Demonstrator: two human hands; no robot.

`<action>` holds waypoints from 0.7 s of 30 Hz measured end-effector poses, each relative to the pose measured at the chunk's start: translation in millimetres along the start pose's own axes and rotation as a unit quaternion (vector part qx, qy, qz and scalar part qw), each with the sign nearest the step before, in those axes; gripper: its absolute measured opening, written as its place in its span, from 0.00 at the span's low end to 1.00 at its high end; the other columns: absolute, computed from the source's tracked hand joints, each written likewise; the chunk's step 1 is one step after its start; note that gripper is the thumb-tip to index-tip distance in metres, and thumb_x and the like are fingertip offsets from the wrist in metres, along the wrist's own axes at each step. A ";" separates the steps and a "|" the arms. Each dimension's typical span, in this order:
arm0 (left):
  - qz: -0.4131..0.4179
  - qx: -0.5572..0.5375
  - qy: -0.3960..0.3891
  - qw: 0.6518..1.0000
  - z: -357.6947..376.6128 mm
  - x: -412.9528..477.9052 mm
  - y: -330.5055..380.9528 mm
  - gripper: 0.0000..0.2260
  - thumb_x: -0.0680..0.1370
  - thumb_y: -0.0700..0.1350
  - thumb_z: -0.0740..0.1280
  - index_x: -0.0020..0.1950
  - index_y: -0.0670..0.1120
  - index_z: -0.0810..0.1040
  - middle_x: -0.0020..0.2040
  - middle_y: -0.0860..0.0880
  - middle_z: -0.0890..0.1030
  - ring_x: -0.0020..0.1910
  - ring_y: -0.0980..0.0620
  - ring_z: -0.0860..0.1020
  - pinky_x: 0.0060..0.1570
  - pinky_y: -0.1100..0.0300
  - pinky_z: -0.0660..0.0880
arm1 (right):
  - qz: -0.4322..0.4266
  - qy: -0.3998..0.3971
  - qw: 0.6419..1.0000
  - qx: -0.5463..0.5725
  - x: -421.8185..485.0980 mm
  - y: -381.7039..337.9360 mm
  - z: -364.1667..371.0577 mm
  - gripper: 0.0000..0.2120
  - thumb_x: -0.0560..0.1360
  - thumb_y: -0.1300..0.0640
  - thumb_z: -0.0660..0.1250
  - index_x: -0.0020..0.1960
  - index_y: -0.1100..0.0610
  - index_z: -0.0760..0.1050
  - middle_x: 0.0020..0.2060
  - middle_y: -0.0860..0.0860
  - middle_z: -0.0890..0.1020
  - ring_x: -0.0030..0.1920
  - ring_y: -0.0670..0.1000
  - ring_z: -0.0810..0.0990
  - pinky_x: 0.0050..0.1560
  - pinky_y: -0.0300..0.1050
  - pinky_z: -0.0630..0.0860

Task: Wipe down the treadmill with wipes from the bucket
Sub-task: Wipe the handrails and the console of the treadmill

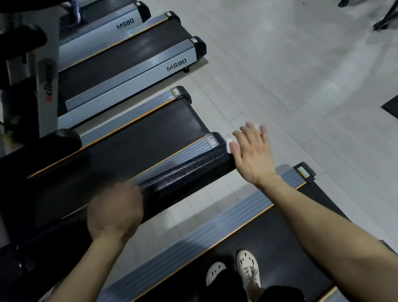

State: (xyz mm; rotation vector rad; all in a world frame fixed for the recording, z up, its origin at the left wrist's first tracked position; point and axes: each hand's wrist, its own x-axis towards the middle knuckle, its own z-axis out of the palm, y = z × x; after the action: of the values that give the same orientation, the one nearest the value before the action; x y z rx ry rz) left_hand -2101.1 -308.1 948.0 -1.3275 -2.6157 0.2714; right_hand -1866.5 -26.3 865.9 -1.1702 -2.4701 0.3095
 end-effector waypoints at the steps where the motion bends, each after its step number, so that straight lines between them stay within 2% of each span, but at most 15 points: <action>1: 0.001 -0.001 -0.001 1.000 0.2 0.3 0.4 0.18 0.86 0.54 0.51 0.47 0.48 0.76 0.42 0.44 0.80 0.38 0.38 0.79 0.37 0.46 0.68 | 0.043 0.010 0.999 0.015 0.0 -2.2 3.4 0.20 0.88 0.47 0.52 0.72 0.56 0.73 0.76 0.56 0.72 0.83 0.58 0.59 0.83 0.64 0.50; 3: 0.004 0.000 -0.006 1.000 -0.1 1.1 -0.3 0.19 0.86 0.54 0.50 0.48 0.48 0.76 0.42 0.45 0.80 0.39 0.38 0.79 0.38 0.46 0.69 | 0.161 0.050 0.984 0.062 -7.5 -40.9 11.4 0.24 0.88 0.48 0.51 0.78 0.59 0.68 0.83 0.59 0.61 0.86 0.59 0.50 0.83 0.64 0.49; 4: 0.006 -0.001 -0.010 1.000 -0.4 0.6 -0.7 0.19 0.87 0.54 0.50 0.48 0.49 0.76 0.43 0.45 0.80 0.40 0.39 0.79 0.38 0.46 0.70 | 0.198 0.062 0.975 0.078 -16.9 -72.3 13.2 0.26 0.88 0.48 0.51 0.81 0.59 0.65 0.85 0.60 0.56 0.86 0.59 0.46 0.84 0.64 0.49; 5: 0.008 -0.003 -0.014 1.000 -0.9 0.5 -1.1 0.19 0.87 0.54 0.50 0.49 0.49 0.76 0.44 0.45 0.80 0.40 0.39 0.79 0.38 0.46 0.70 | 0.196 0.061 0.975 0.088 -30.9 -107.6 16.0 0.27 0.88 0.48 0.50 0.83 0.59 0.61 0.86 0.61 0.52 0.86 0.59 0.43 0.84 0.65 0.47; 8: 0.026 -0.016 -0.021 0.999 -2.0 0.5 -3.9 0.19 0.87 0.54 0.49 0.50 0.49 0.77 0.45 0.46 0.80 0.41 0.39 0.79 0.39 0.46 0.70 | 0.011 -0.025 0.996 0.081 -81.0 -192.7 22.0 0.28 0.88 0.48 0.52 0.86 0.54 0.56 0.86 0.58 0.48 0.86 0.58 0.41 0.84 0.64 0.46; 10: 0.037 -0.019 -0.020 0.999 -2.6 0.0 -6.7 0.19 0.88 0.54 0.49 0.50 0.49 0.76 0.45 0.46 0.80 0.41 0.40 0.80 0.39 0.47 0.70 | -0.091 -0.028 0.993 0.075 -85.1 -185.9 28.5 0.27 0.89 0.47 0.55 0.86 0.52 0.58 0.86 0.55 0.51 0.86 0.56 0.45 0.84 0.64 0.49; 11: 0.042 -0.017 -0.020 0.999 -2.9 0.7 -8.4 0.19 0.88 0.55 0.48 0.50 0.50 0.75 0.45 0.47 0.80 0.41 0.40 0.80 0.39 0.47 0.70 | -0.098 -0.009 0.993 0.065 -77.9 -166.1 30.8 0.27 0.88 0.47 0.56 0.85 0.51 0.59 0.86 0.54 0.53 0.86 0.55 0.46 0.83 0.65 0.51; 13: 0.053 -0.015 -0.019 0.998 -4.0 3.0 -11.0 0.18 0.88 0.55 0.48 0.49 0.52 0.73 0.44 0.48 0.80 0.40 0.41 0.80 0.40 0.48 0.70 | -0.014 0.019 0.999 0.029 -60.0 -117.5 29.6 0.26 0.89 0.46 0.53 0.85 0.51 0.60 0.86 0.54 0.54 0.86 0.54 0.46 0.83 0.66 0.51; 16: 0.063 -0.017 -0.023 0.998 -5.6 5.0 -12.2 0.17 0.89 0.55 0.48 0.47 0.53 0.71 0.43 0.50 0.80 0.40 0.42 0.81 0.42 0.48 0.71 | 0.199 0.057 0.976 0.067 -39.0 -81.7 23.9 0.28 0.89 0.46 0.45 0.87 0.54 0.53 0.87 0.56 0.47 0.86 0.54 0.40 0.83 0.65 0.48; 19: 0.076 -0.021 -0.033 0.996 -5.8 7.4 -14.4 0.16 0.89 0.55 0.50 0.48 0.53 0.72 0.45 0.50 0.80 0.41 0.42 0.81 0.43 0.48 0.71 | 0.308 0.119 0.925 0.189 -48.5 -153.0 35.8 0.30 0.90 0.49 0.48 0.86 0.61 0.46 0.85 0.63 0.43 0.86 0.61 0.40 0.83 0.66 0.50; 21: 0.091 -0.019 -0.033 0.995 -5.1 8.9 -17.0 0.16 0.89 0.54 0.50 0.48 0.53 0.72 0.44 0.50 0.80 0.40 0.42 0.80 0.40 0.49 0.69 | 0.272 0.093 0.935 0.207 -80.9 -227.3 43.7 0.31 0.89 0.49 0.49 0.86 0.63 0.44 0.84 0.65 0.40 0.85 0.64 0.38 0.83 0.66 0.48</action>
State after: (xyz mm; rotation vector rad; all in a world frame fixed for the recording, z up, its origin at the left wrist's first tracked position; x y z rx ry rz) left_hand -2118.1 -310.4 958.0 -1.5992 -2.5669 0.3000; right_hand -1996.2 -233.3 887.3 -1.5764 -1.7590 0.7869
